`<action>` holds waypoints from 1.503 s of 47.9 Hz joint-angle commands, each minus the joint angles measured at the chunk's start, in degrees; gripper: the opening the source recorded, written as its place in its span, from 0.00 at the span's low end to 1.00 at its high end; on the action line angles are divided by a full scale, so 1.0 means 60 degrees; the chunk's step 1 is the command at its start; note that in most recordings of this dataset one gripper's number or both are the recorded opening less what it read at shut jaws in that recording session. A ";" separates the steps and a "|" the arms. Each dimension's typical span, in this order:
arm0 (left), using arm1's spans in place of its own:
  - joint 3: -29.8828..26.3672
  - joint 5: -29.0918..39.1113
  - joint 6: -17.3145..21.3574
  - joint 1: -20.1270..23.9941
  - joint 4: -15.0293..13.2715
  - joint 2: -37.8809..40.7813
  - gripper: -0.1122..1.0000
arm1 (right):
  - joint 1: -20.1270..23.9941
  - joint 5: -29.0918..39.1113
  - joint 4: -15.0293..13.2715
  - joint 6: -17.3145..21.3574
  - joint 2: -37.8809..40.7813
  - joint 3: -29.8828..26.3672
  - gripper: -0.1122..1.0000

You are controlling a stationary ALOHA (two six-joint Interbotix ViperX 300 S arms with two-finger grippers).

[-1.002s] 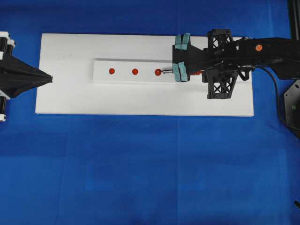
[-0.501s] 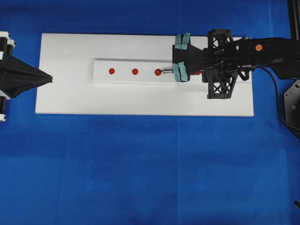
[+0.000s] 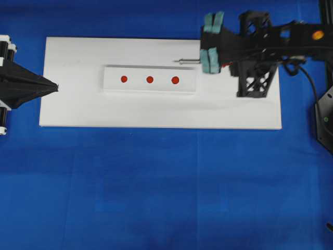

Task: Touch the tip of the soldering iron to the mark.
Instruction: 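Lift the iron off the right red dot, then carry the iron down to its spot on the blue table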

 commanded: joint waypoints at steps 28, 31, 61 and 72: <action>-0.0103 -0.0088 -0.0015 -0.0015 0.0015 0.0029 0.10 | 0.0264 0.1201 -0.0073 0.0132 -0.0864 -0.0776 0.16; -0.0103 -0.0088 -0.0015 -0.0015 0.0015 0.0015 0.10 | 0.0469 0.1216 -0.0029 0.0396 -0.0908 -0.0732 0.16; -0.0117 -0.0088 -0.0132 0.0000 0.0015 0.0000 0.10 | 0.4849 0.1494 -0.0469 0.5332 -0.0894 -0.0381 0.16; -0.0117 -0.0103 -0.0205 0.0000 0.0015 0.0000 0.10 | 0.6240 0.1846 -0.0806 0.7031 -0.0410 -0.0571 0.16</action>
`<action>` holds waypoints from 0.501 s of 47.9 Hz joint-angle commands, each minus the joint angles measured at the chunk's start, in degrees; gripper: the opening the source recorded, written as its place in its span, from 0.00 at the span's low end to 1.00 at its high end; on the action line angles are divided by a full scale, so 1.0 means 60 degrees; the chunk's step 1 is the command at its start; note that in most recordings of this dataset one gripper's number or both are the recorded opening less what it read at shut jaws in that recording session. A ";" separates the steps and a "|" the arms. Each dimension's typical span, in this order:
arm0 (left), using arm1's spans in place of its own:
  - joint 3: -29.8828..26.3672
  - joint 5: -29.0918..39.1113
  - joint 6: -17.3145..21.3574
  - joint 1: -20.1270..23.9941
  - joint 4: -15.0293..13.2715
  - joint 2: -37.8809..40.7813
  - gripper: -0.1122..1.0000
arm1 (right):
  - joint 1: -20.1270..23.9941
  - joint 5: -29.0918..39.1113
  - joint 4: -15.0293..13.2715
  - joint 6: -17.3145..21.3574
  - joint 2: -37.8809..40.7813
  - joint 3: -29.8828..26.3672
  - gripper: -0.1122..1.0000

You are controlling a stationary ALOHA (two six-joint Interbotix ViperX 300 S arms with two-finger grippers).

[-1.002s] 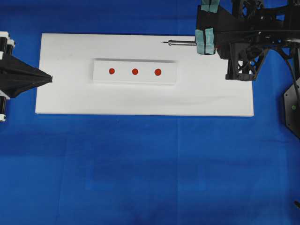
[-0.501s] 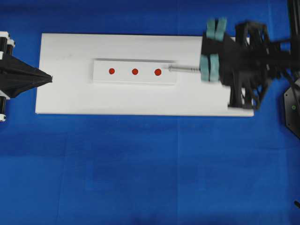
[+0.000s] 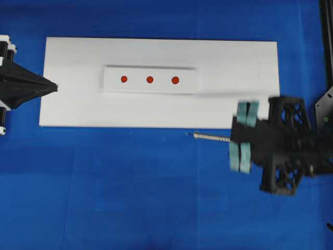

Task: Touch the tip of the soldering iron to the mark.
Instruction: 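Carry the iron down to its spot on the blue table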

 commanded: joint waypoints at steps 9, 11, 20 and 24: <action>-0.0117 -0.0176 -0.0015 0.0000 0.0015 0.0029 0.10 | 0.0527 0.0044 -0.0146 0.0615 0.0205 -0.0278 0.16; -0.0117 -0.0190 -0.0015 0.0000 0.0015 0.0015 0.10 | 0.0527 0.0029 -0.0161 0.0615 0.0205 -0.0293 0.16; -0.0117 -0.0190 -0.0015 -0.0015 0.0029 0.0029 0.10 | 0.0454 -0.0117 -0.0439 0.0571 0.0425 -0.0498 0.16; -0.0117 -0.0190 -0.0015 -0.0015 0.0015 0.0015 0.10 | 0.0366 -0.0293 -0.0483 0.0513 0.0659 -0.0732 0.16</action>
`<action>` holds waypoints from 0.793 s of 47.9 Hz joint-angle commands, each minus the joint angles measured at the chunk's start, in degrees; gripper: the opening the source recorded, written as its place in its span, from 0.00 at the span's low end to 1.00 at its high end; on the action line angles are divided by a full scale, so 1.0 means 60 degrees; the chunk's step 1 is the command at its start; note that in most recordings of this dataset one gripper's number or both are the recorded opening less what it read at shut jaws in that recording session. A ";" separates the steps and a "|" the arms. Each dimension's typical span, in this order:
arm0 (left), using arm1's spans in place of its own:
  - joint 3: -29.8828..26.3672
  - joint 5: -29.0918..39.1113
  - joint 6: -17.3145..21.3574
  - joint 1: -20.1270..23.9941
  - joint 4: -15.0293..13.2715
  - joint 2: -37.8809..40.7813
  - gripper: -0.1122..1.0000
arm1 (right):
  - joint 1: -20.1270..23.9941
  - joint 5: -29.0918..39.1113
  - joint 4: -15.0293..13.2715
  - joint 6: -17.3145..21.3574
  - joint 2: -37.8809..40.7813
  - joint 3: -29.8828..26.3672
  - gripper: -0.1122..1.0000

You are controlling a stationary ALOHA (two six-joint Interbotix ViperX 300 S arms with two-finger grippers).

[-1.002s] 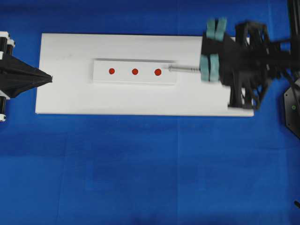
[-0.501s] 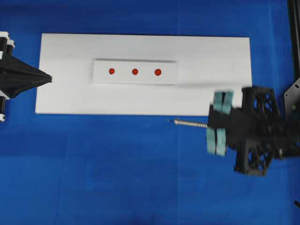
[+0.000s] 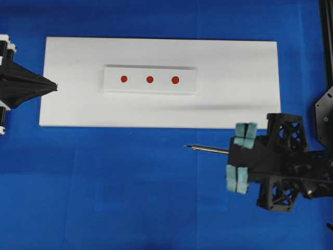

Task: Touch the tip of the soldering iron to the mark.
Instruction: 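Carry the iron down to its spot on the blue table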

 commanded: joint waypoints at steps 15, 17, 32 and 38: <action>-0.0103 -0.0088 -0.0015 -0.0015 0.0015 0.0044 0.10 | -0.0688 -0.0850 -0.0117 -0.0747 0.1465 -0.1743 0.16; -0.0103 -0.0088 -0.0015 -0.0015 0.0000 0.0029 0.10 | -0.0791 -0.0996 -0.0117 -0.0952 0.1670 -0.1963 0.16; -0.0103 -0.0059 -0.0015 -0.0015 0.0015 0.0044 0.10 | -0.1450 -0.1567 -0.0059 -0.2227 0.3120 -0.3516 0.16; -0.0103 -0.0044 -0.0015 -0.0015 0.0015 0.0029 0.10 | -0.1479 -0.1567 0.0000 -0.2446 0.3442 -0.3911 0.16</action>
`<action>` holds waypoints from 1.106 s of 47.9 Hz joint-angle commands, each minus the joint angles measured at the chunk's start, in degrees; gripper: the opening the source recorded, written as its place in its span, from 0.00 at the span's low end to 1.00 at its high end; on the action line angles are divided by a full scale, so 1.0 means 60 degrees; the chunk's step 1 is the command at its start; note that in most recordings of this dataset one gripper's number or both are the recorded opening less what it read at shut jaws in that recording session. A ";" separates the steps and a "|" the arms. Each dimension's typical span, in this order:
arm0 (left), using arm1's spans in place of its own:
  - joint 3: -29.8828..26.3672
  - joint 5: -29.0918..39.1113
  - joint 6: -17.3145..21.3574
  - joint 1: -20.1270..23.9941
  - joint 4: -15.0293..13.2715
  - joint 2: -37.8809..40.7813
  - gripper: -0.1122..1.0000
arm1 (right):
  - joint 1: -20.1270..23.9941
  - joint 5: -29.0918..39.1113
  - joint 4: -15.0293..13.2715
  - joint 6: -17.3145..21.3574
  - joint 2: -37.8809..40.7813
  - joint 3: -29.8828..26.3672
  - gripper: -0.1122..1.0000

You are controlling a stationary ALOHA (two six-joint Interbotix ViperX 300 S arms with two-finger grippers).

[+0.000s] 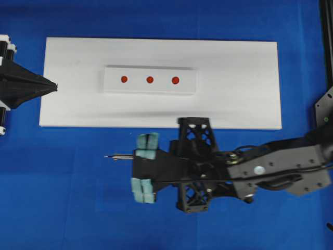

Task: Touch the tip of the soldering iron to the mark.
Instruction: 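Carry the iron down to its spot on the blue table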

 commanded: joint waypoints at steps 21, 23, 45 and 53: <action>-0.0103 0.0015 -0.0059 -0.0015 0.0015 0.0029 0.10 | -0.0029 -0.0322 0.0146 0.0161 0.0337 -0.0132 0.16; -0.0103 0.0029 -0.0059 -0.0015 0.0015 0.0029 0.10 | -0.0044 -0.0498 0.0205 0.0249 0.0425 -0.0029 0.16; -0.0088 0.0029 -0.0073 -0.0015 0.0015 0.0029 0.10 | -0.0044 -0.3911 0.0220 0.1729 0.1040 0.1846 0.16; -0.0103 0.0015 -0.0073 -0.0015 0.0029 0.0029 0.10 | -0.0044 -0.4849 0.0220 0.1772 0.1333 0.2227 0.16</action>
